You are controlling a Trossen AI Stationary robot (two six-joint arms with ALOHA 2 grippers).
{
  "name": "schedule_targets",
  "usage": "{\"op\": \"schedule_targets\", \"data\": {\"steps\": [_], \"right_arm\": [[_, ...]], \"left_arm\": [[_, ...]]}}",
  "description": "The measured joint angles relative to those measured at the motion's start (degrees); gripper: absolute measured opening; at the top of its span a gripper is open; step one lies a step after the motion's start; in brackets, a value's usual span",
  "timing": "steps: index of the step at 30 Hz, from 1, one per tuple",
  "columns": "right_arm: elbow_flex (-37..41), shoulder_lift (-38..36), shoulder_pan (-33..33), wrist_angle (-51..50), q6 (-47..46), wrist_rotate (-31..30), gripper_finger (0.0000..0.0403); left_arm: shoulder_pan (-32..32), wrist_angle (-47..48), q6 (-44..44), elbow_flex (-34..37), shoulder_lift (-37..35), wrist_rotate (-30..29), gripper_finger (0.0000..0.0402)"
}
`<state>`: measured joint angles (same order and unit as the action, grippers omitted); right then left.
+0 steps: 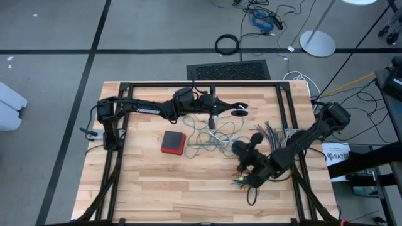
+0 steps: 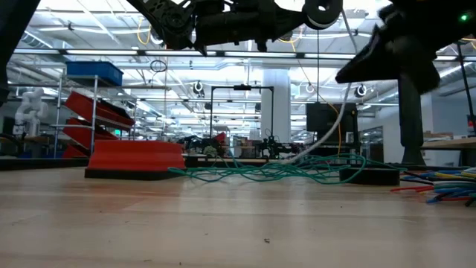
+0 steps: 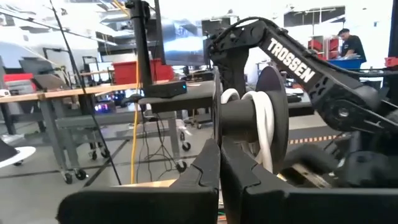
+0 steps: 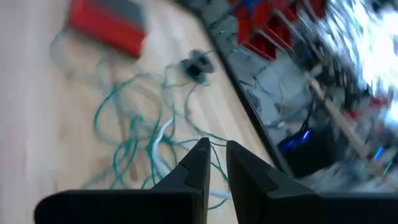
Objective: Coiling cords
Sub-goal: Coil the white wire cable on the spool
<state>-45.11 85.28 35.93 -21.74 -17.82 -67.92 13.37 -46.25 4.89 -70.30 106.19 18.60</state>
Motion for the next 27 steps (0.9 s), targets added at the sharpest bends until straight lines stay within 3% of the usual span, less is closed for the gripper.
{"op": "schedule_targets", "data": {"steps": [4, 6, 8, 12, 15, 20, 27], "right_arm": [[-5.19, 3.96, -0.71, -2.39, 21.82, 2.12, 0.0041], [-8.35, 5.69, -1.5, -6.97, 28.02, 2.42, 0.0046], [-12.76, 7.14, -3.07, -14.57, 27.06, 3.7, 0.0057], [-21.63, 11.95, -7.1, -35.66, 19.57, 13.42, 0.0099], [-25.73, 15.48, -8.1, -45.34, 19.7, 16.48, 0.0138], [-26.51, 18.69, -7.03, -47.96, 26.17, 19.23, 0.0172], [-26.51, 20.71, -6.95, -54.72, 27.63, 17.11, 0.0161]], "left_arm": [[0.0, 2.32, 0.0, 0.0, 0.02, 0.57, 0.0], [0.0, 3.09, 0.02, 0.0, 0.02, 0.58, 0.0], [0.0, 3.49, 0.02, 0.0, 0.02, 0.6, 0.0], [0.0, 4.04, -0.04, 0.0, 0.02, 0.88, 0.0], [0.0, 4.99, -0.26, 0.0, 0.02, 1.17, 0.0], [0.17, 5.32, -4.13, -0.02, 0.02, 1.28, 0.0], [0.66, 5.39, -7.06, -0.02, 0.02, 2.28, 0.0]]}}
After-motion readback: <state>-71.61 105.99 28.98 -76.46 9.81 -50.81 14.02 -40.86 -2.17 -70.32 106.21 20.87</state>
